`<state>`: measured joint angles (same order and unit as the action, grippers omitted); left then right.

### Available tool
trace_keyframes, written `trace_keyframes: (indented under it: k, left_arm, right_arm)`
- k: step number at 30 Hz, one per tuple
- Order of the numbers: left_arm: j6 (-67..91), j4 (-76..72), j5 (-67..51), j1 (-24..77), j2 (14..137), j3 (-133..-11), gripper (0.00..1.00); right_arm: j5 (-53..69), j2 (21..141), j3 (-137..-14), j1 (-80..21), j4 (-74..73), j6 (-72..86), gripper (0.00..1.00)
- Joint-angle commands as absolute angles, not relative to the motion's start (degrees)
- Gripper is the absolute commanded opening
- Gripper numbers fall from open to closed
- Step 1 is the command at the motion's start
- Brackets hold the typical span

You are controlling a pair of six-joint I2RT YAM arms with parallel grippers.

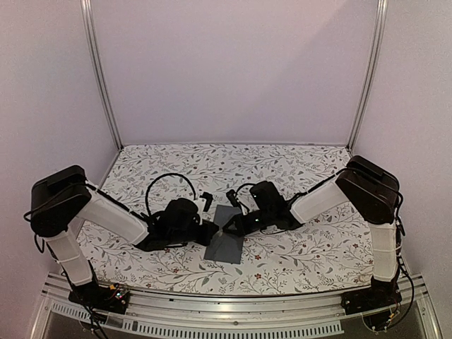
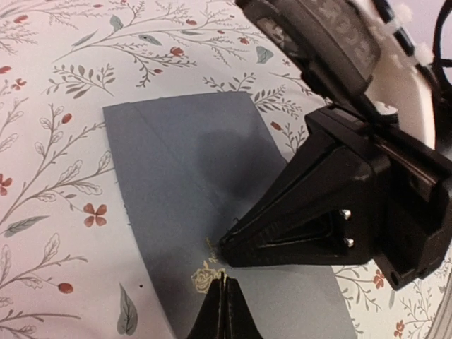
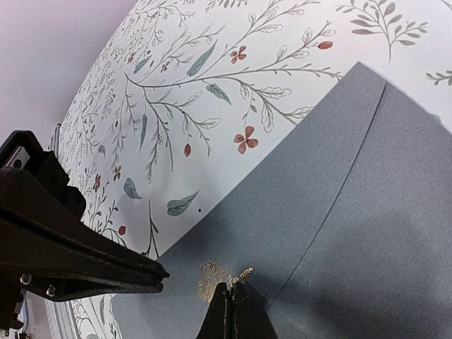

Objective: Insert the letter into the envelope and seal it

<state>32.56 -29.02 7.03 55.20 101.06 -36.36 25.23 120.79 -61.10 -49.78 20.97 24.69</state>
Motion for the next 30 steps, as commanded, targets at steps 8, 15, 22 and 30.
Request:
trace_keyframes:
  k: [8,15,22,30]
  left_arm:
    - [33.1,-25.5,8.4,59.4,99.6,-33.9,0.00]
    - [32.4,-27.7,6.3,60.0,103.6,-34.5,0.00]
    - [33.9,-23.6,10.7,62.2,102.5,-34.3,0.00]
    - [34.6,-22.5,12.7,62.6,104.6,-35.4,0.00]
  right_arm:
    - [21.5,122.8,-59.4,-50.3,18.0,25.4,0.00]
    - [21.0,123.1,-59.4,-50.4,18.2,25.8,0.00]
    - [20.9,122.8,-59.2,-50.6,18.2,26.1,0.00]
    - [20.8,119.5,-59.4,-54.6,16.9,25.7,0.00]
